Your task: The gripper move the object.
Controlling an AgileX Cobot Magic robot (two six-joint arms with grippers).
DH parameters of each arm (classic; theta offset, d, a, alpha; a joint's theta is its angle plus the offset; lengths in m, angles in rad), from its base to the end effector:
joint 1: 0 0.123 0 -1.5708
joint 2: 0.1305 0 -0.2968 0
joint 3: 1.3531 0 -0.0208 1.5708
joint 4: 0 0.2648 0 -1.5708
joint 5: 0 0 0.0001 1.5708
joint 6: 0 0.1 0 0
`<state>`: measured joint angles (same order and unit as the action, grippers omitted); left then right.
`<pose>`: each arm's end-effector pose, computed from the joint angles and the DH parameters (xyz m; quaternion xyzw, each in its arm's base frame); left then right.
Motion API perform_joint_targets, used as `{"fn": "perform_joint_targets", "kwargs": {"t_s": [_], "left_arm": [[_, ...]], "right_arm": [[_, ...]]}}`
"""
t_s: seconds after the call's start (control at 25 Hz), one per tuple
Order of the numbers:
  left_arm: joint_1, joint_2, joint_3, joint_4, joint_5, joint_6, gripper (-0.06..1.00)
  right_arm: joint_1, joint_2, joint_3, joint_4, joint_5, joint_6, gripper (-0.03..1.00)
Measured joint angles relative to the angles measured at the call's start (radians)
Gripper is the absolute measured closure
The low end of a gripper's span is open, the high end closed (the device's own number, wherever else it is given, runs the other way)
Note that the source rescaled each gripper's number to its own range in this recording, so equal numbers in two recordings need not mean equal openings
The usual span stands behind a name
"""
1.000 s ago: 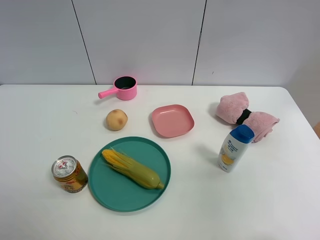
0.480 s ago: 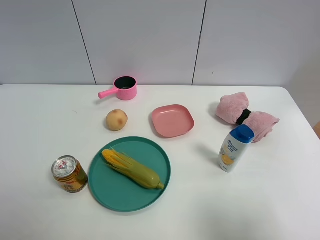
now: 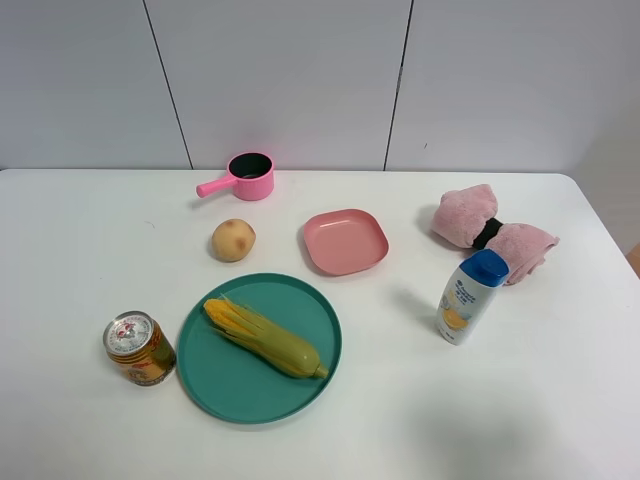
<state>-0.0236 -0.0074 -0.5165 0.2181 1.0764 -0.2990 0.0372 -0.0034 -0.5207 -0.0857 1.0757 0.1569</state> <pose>-0.0010 0.0191 0.2852 -0.1224 0.8372 0.0234 0.5326 0.0000 -0.0075 0.2850 0.0533 0.8484 0.0083 0.5266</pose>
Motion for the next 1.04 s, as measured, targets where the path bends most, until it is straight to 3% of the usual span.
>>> {"fn": "perform_joint_targets", "kwargs": {"t_s": [0.16,1.04], "left_arm": [[0.000,0.000,0.000,0.000,0.000,0.000,-0.06],[0.000,0.000,0.000,0.000,0.000,0.000,-0.06]], "right_arm": [[-0.034,0.000,0.012,0.000,-0.016,0.004,0.01],[-0.035,0.000,0.023,0.001,-0.014,0.001,0.01]]}}
